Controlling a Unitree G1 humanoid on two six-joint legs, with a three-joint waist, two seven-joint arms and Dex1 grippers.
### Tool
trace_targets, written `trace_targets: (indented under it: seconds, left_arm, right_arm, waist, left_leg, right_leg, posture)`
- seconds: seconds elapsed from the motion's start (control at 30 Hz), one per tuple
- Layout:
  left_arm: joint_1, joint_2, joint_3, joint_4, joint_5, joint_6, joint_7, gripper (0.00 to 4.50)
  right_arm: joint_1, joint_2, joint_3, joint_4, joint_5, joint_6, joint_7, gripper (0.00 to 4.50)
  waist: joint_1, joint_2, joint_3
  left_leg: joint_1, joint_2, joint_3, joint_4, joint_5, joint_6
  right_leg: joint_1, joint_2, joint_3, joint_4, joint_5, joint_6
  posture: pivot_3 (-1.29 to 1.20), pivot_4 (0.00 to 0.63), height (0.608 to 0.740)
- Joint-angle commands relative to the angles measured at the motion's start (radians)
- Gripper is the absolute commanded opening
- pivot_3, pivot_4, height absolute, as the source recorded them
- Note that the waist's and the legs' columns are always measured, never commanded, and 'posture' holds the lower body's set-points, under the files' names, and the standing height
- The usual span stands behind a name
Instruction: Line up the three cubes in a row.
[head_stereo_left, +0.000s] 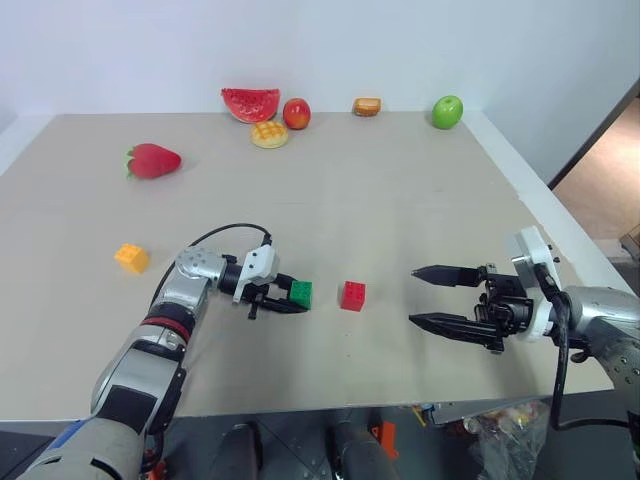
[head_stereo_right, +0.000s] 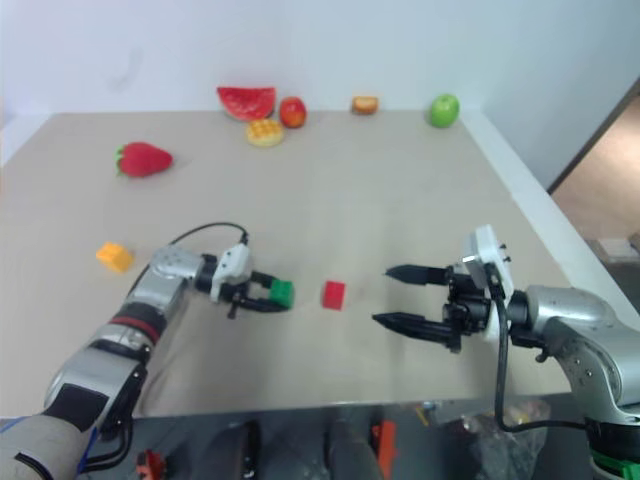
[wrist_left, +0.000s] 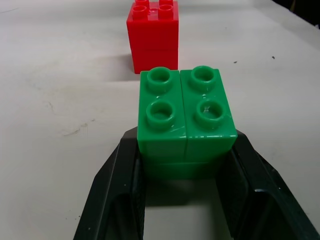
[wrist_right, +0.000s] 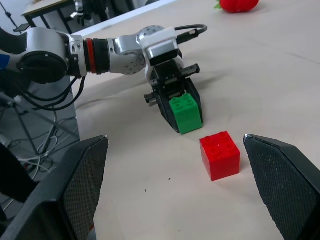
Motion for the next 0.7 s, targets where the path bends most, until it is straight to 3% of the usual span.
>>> trace_targets:
  seconds: [0.03,0.5,0.57,0.7]
  left_arm:
    - [-0.019,0.013,0.007,0.044,0.043,-0.053,0.046,1.33]
    - [-0.016,0.002,0.027,0.054,0.042,0.007,0.072,1.33]
    - [-0.008,0.002,0.029,0.035,0.025,0.075,0.029,2.39]
    - [0.014,-0.001,0.037,0.002,0.031,0.057,0.068,3.72]
  right_arm:
    - [0.005,-0.002,-0.037,-0.035,0.028,-0.009,-0.015,4.5]
    - [-0.05,0.0,0.026,0.025,-0.006,-0.042,-0.007,4.5]
    - [-0.06,0.0,0.035,0.035,-0.011,-0.047,-0.005,4.5]
    - [-0.083,0.003,0.054,0.051,-0.016,-0.056,0.0,4.5]
  waist:
    - [0.0,0.0,0.0]
    - [-0.002,0.0,0.0]
    - [-0.002,0.0,0.0]
    - [-0.002,0.0,0.0]
  left_leg:
    - [0.0,0.0,0.0,0.0,0.0,0.0]
    - [0.002,0.0,-0.001,0.008,0.002,0.003]
    - [0.002,0.0,-0.001,0.008,0.002,0.003]
    - [0.001,0.0,-0.001,0.007,0.001,0.003]
  right_leg:
    - [0.0,0.0,0.0,0.0,0.0,0.0]
    - [0.003,0.0,0.0,0.0,0.006,-0.001]
    - [0.003,0.0,0.0,0.0,0.006,-0.001]
    - [0.003,0.0,0.0,0.0,0.005,-0.001]
  posture:
    - [0.0,0.15,0.74]
    - [0.0,0.15,0.74]
    - [0.0,0.15,0.74]
    - [0.0,0.15,0.74]
